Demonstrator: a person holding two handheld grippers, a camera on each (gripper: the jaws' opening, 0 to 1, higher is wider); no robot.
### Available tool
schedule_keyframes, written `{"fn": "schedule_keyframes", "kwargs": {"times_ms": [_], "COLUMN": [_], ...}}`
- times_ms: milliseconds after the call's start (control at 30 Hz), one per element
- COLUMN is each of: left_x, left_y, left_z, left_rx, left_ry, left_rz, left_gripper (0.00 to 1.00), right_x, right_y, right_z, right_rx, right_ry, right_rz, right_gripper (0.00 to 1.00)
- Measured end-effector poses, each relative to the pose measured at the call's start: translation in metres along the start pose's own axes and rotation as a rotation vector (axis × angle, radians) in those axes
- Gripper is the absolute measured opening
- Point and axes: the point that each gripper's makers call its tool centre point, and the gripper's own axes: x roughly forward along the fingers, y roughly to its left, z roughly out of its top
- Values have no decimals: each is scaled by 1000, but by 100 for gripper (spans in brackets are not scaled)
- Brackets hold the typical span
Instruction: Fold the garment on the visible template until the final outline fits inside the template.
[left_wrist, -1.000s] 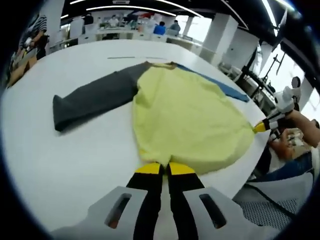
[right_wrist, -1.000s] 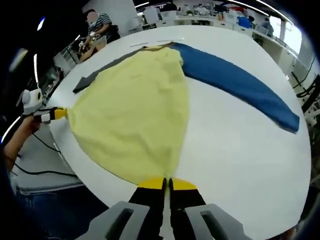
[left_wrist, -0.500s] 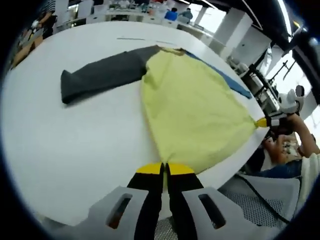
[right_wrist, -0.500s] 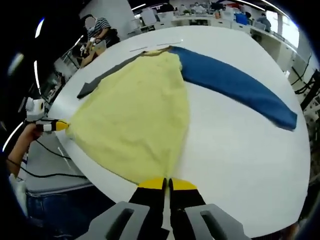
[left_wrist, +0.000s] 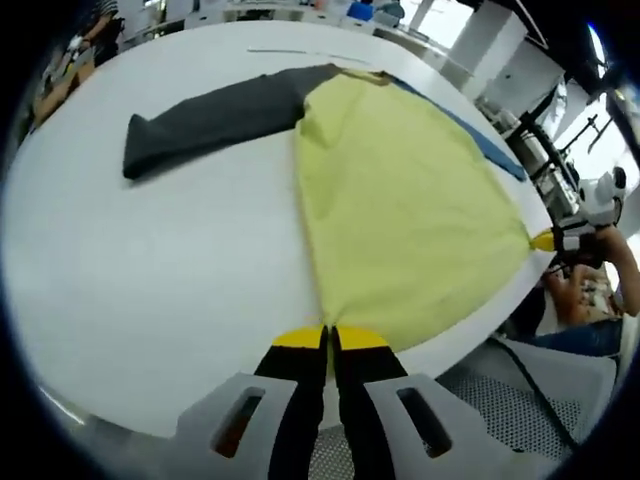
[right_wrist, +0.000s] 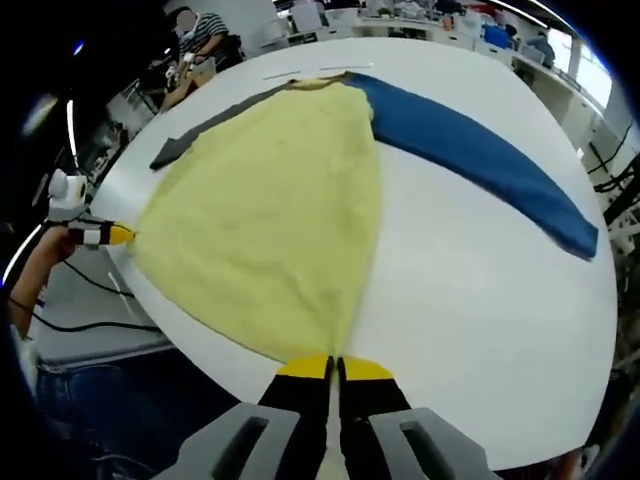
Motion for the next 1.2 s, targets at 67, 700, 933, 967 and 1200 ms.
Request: {"fn": "schedule_keyframes", "kwargs": {"times_ms": [67,700,933,967,1200], "left_x": [0,-13,-20,-21,-28], "left_y": [1,-11,-20,-21,-34], "left_z": [0,36,54,56,70], "left_rx": [21,200,239,252,315], "left_ry": [-10,-275,-388,-395,-470], "left_rz": [9,-40,-87,-85,-119], "left_gripper": [0,57,75,78,93], "right_x": [0,-22,-30,-31,-35], "right_y": [0,-5,-12,-12,-19], "right_z": [-1,34,62,65,93], "right_rx": [-1,-78,-146,-142,-189], "right_ry": [2,-216,-365,-378,-470], "right_rz": [-1,36,24,28,48], "right_gripper": [0,39,64,65,76]}}
